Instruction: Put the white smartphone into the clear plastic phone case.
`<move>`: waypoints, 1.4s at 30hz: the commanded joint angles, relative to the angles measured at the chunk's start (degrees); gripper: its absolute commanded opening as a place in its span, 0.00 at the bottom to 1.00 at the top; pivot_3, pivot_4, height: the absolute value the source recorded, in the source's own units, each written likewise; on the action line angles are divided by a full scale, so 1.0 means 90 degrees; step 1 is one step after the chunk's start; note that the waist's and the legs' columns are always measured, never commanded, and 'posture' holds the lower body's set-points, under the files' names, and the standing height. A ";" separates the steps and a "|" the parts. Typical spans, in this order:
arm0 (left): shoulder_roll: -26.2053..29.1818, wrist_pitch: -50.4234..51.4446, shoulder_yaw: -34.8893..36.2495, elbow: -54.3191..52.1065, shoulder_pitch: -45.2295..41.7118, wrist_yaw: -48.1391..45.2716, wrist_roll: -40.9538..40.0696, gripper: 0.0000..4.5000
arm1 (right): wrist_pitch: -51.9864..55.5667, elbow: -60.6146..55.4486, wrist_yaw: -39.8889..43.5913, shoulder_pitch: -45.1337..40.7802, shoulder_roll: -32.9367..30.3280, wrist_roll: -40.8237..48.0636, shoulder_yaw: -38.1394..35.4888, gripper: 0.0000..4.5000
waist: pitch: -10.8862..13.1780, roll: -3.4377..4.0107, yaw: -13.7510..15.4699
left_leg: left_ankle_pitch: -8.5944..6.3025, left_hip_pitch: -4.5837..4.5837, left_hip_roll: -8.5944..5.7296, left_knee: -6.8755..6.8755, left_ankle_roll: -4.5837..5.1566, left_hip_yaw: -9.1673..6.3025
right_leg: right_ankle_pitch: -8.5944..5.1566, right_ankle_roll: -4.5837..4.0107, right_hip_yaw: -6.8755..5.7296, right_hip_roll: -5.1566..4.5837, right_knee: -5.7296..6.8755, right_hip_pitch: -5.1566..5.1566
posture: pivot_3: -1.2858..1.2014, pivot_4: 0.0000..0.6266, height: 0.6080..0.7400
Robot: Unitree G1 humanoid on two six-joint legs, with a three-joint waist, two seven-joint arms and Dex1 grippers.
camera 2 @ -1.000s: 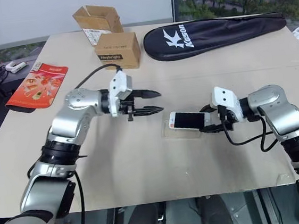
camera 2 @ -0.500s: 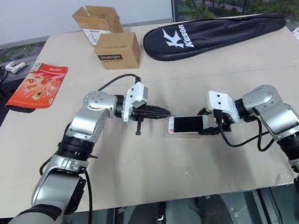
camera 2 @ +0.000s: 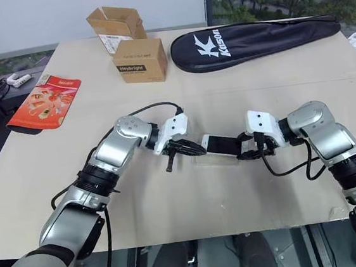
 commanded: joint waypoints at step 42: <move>-0.0185 0.0038 0.0377 -0.0188 -0.0072 0.0354 -0.0195 0.00 | 0.1733 -0.1425 -0.1234 0.0257 0.0076 -0.0032 -0.0005 0.98 | -0.0001 -0.0001 0.0031 | 0.0000 0.0000 -0.0001 0.0007 0.0000 -0.0005 | 0.0000 0.0000 -0.0003 0.0000 0.0005 0.0003 | 0.52 0.24 1.00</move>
